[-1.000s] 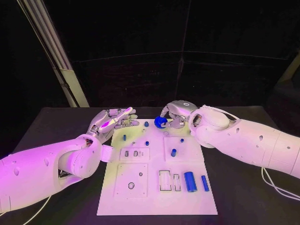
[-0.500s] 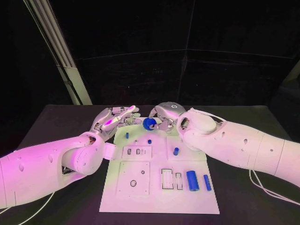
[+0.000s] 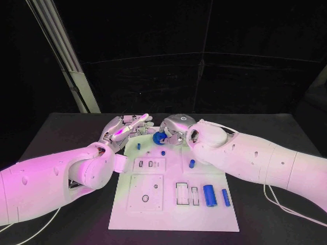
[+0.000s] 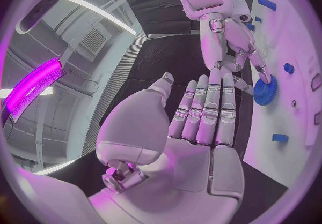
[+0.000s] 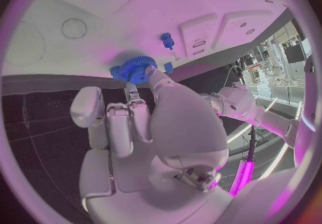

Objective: Assemble the parts on the task board

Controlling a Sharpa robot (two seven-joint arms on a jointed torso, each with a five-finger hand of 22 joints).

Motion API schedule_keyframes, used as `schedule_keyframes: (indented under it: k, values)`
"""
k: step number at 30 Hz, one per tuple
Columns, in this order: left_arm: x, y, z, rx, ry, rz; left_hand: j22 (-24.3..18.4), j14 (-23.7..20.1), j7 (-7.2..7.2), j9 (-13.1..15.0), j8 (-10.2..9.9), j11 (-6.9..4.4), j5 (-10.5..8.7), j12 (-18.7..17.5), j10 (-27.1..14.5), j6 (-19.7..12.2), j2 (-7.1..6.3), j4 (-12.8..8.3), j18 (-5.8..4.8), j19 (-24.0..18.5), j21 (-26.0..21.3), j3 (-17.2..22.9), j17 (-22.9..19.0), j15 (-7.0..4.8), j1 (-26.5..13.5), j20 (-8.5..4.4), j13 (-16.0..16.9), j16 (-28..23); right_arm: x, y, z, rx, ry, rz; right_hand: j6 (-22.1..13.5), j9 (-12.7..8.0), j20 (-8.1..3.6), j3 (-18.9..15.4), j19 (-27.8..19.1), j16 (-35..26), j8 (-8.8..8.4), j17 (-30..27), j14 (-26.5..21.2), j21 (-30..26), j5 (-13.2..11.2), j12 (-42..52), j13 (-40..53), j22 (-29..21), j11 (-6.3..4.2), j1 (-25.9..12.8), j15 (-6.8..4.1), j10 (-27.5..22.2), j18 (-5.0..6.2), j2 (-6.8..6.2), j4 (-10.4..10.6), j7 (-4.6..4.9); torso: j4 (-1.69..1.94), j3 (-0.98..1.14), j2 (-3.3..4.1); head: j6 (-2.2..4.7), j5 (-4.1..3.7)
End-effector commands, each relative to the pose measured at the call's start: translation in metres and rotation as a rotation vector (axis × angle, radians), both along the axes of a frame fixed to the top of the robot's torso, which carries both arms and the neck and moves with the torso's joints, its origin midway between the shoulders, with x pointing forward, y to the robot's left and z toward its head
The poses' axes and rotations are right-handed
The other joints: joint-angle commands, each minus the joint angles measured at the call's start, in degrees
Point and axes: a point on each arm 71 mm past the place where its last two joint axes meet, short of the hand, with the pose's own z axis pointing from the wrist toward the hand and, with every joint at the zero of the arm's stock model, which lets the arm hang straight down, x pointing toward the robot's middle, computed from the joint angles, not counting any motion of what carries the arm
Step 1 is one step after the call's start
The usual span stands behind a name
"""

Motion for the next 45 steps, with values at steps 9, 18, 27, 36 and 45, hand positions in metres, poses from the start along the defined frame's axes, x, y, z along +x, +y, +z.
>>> schedule_keyframes:
  k: [9,18,27,36,45]
  values:
    - [0.0,-0.002,0.002,-0.011,-0.008,-0.014,-0.09,0.13,0.25,-0.02,-0.37,0.23,0.24,-0.4,0.02,-0.42,0.15,-0.05,0.88,0.41,-0.2,-0.2,0.08,0.17,0.22,0.09,-0.06,-0.19,0.001,0.002,-0.005,-0.047,0.033,-0.001,-1.03,0.06,0.8,-1.92,-0.37,-0.08,-2.84,10.32,4.89,-0.42,-2.88,-2.17,3.69,-0.8,1.08,-6.25,0.96,-1.08,-0.53,-2.28,2.78,-0.68,0.08,0.0,0.02,0.07,-0.25]
    - [0.0,-0.002,0.002,-0.011,-0.007,-0.014,-0.12,0.15,0.25,-0.02,-0.37,0.23,0.25,-0.42,0.03,-0.42,0.25,-0.01,0.89,0.43,-0.23,-0.21,0.09,0.18,0.12,0.1,-0.06,-0.23,0.002,0.002,-0.006,-0.05,0.049,0.0,-4.28,0.29,1.84,-9.15,-0.6,-0.07,-6.4,10.37,4.89,-0.72,-1.72,-3.53,2.59,-1.3,2.32,-12.65,2.04,-2.06,-0.43,-2.8,8.63,0.61,0.11,-0.01,0.02,0.11,-0.55]
    - [0.0,-0.001,0.002,-0.009,-0.006,-0.013,-0.12,0.15,0.25,-0.02,-0.37,0.23,0.25,-0.42,0.03,-0.42,0.25,-0.01,0.89,0.43,-0.23,-0.21,0.09,0.18,0.12,0.1,-0.06,-0.23,0.002,0.0,-0.006,-0.043,0.05,-0.003,-4.06,0.37,1.91,-11.0,-0.59,-0.08,-6.75,10.33,4.87,-0.73,-1.02,-3.51,2.64,-1.33,2.35,-12.18,2.09,-2.06,-0.42,-1.97,9.54,0.64,0.18,0.03,0.01,0.08,-0.63]
    - [0.0,0.0,0.002,-0.008,-0.006,-0.01,-0.12,0.15,0.25,-0.02,-0.37,0.23,0.25,-0.42,0.03,-0.42,0.25,-0.01,0.89,0.43,-0.23,-0.21,0.09,0.18,0.12,0.1,-0.06,-0.23,0.003,-0.004,-0.009,-0.041,0.101,-0.017,-3.91,0.4,1.94,-12.51,-0.64,-0.11,-6.95,10.28,4.86,-0.77,-0.18,-3.48,2.69,-1.41,2.38,-12.39,2.12,-2.06,-0.41,-0.92,10.3,0.65,0.22,0.02,0.04,0.09,-0.73]
    - [0.0,0.001,0.002,-0.007,-0.006,-0.007,-0.12,0.15,0.25,-0.02,-0.37,0.23,0.25,-0.42,0.03,-0.42,0.25,-0.01,0.89,0.43,-0.23,-0.21,0.09,0.18,0.12,0.1,-0.06,-0.23,0.004,-0.01,-0.004,0.017,0.059,-0.036,-3.93,0.4,1.99,-13.86,-0.21,0.12,-7.01,10.78,4.98,-0.44,0.96,-3.01,3.15,-0.72,2.41,-12.19,2.16,-1.76,-0.53,0.26,10.13,0.69,0.24,0.02,0.06,-0.03,-0.8]
